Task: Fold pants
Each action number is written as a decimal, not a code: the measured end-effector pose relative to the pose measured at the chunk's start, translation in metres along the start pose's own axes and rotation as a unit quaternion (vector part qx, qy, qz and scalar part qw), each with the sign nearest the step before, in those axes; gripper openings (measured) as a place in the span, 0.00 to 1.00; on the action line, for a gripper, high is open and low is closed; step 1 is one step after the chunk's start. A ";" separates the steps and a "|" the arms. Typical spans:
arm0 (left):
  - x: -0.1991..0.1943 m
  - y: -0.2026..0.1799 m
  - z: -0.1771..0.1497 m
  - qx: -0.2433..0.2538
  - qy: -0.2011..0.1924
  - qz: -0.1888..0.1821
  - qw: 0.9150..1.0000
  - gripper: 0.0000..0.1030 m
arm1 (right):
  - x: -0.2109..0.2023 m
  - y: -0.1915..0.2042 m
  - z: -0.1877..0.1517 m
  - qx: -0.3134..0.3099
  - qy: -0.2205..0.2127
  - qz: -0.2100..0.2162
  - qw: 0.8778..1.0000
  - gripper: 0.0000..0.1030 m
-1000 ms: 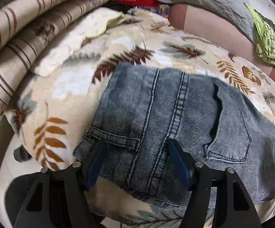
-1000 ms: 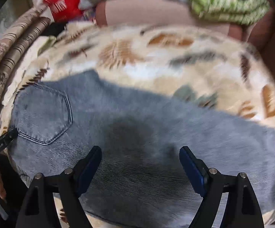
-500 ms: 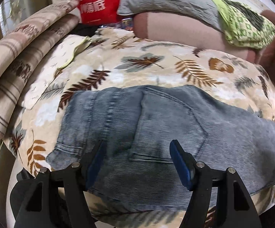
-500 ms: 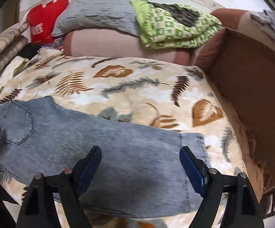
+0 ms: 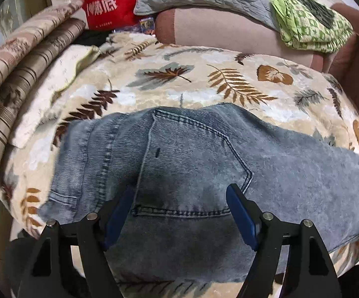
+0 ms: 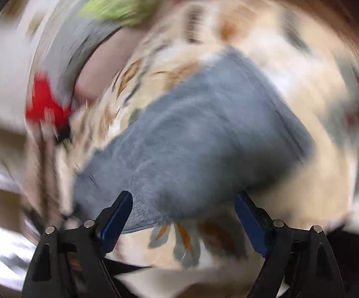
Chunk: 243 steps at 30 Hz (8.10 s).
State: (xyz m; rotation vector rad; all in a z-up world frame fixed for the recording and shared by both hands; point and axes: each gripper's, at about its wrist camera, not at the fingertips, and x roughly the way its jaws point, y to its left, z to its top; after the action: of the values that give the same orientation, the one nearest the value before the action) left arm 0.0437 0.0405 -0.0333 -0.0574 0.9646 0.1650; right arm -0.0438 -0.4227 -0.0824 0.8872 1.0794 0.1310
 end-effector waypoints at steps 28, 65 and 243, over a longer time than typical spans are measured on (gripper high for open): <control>0.007 -0.200 -0.012 0.153 0.039 -0.139 0.978 0.83 | -0.020 -0.072 0.019 0.132 -0.114 -0.008 0.985 0.42; 0.016 -0.128 -0.020 0.133 0.046 -0.181 0.973 0.90 | -0.018 0.195 -0.036 -0.289 -0.160 -0.088 0.940 0.14; 0.023 0.200 -0.064 -0.368 0.006 -0.129 0.921 0.12 | 0.242 0.273 -0.111 -0.255 0.233 0.090 0.934 0.90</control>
State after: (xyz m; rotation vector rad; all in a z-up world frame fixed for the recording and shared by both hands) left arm -0.0289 0.2322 -0.0834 -0.8774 0.8535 0.2774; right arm 0.0726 -0.0597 -0.0874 0.4834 1.3144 0.7730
